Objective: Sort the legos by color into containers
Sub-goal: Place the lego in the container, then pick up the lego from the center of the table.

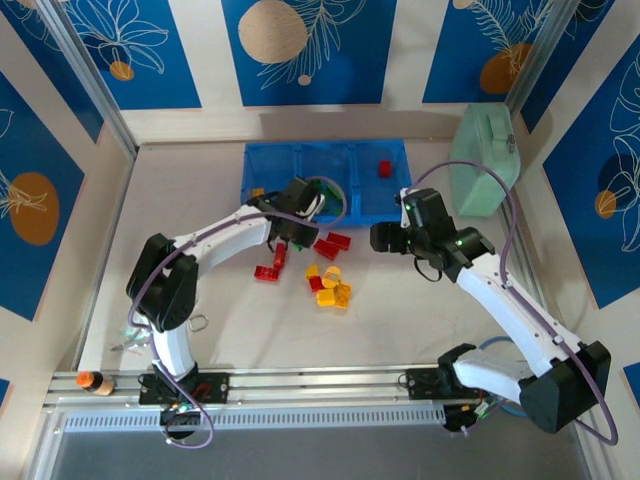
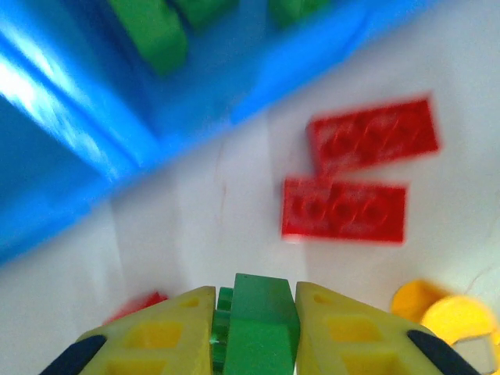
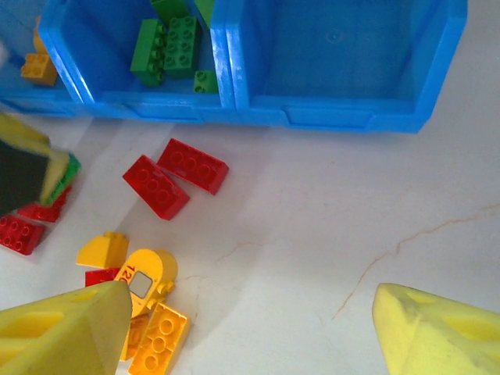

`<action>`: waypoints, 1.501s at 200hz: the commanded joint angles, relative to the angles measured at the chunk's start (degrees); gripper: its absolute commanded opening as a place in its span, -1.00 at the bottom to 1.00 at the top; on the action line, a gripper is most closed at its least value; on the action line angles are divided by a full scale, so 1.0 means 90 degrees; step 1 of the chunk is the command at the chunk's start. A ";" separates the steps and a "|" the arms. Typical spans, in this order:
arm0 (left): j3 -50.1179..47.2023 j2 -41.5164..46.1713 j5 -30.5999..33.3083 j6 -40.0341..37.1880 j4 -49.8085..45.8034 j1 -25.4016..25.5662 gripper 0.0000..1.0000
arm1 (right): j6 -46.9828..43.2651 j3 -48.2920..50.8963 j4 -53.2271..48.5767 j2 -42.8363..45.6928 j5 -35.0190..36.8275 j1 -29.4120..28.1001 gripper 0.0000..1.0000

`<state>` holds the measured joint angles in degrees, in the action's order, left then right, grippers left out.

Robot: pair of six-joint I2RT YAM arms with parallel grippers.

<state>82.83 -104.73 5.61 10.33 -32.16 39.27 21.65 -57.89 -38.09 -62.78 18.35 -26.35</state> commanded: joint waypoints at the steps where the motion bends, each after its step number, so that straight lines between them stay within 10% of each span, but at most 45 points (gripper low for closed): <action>1: 0.0790 -0.0187 0.0179 -0.0108 -0.0147 -0.0017 -0.45 | 0.0182 0.0184 0.0033 0.0158 -0.0207 0.0039 0.62; 99: 0.3810 -0.2328 0.0529 -0.0272 -0.0629 -0.0309 -0.45 | 0.0597 0.1171 0.0003 0.0781 -0.0576 0.0027 0.63; 139: 0.4306 -0.2356 0.0475 -0.0203 -0.0974 -0.0341 0.19 | 0.0632 0.1253 0.0013 0.0804 -0.0644 -0.0030 0.63; 300: -0.3557 0.3531 0.0516 0.1450 0.1212 -0.0086 0.30 | 0.0636 -0.0632 -0.0173 -0.2692 -0.0571 -0.1567 0.69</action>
<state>57.54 -79.15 8.27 19.18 -22.26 38.00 25.96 -59.81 -38.52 -82.17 12.14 -39.03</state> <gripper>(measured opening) 0.652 0.860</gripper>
